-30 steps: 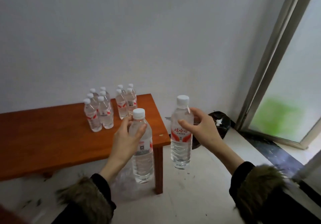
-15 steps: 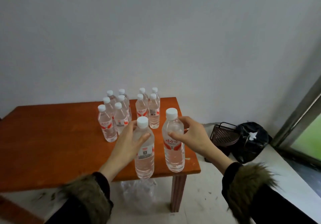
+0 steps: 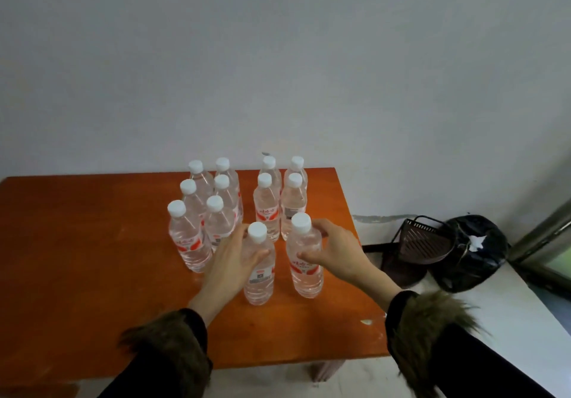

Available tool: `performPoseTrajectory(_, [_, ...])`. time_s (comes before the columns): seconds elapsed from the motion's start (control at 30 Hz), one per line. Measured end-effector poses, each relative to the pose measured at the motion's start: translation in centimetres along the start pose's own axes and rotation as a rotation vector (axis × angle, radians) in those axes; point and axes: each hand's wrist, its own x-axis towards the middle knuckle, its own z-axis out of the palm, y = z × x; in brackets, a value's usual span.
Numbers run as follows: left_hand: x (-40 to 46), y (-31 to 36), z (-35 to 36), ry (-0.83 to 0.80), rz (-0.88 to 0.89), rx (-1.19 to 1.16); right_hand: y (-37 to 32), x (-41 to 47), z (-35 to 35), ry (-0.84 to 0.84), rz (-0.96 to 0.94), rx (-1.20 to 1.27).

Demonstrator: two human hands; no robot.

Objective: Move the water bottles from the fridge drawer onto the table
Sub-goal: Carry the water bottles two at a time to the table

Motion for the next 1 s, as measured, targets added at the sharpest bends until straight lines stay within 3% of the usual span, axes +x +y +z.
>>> performPoseTrajectory(0.23, [6.5, -2.4, 1.2, -0.084, 0.024, 0.05, 1.4, 5.7, 2.4, -0.005, 0.113, 0.107])
performPoseTrajectory(0.4, [9.3, -2.4, 2.1, -0.057, 0.025, -0.006, 2.4, 8.2, 3.4, -0.01, 0.133, 0.161])
performPoseTrajectory(0.83, [11.3, -2.4, 3.1, -0.021, 0.009, 0.016, 4.1, 9.6, 5.1, 0.003, 0.215, 0.222])
performPoseTrajectory(1.0, [11.6, -2.0, 2.6, -0.12, 0.021, 0.066, 3.4, 9.2, 4.7, 0.004, 0.23, 0.242])
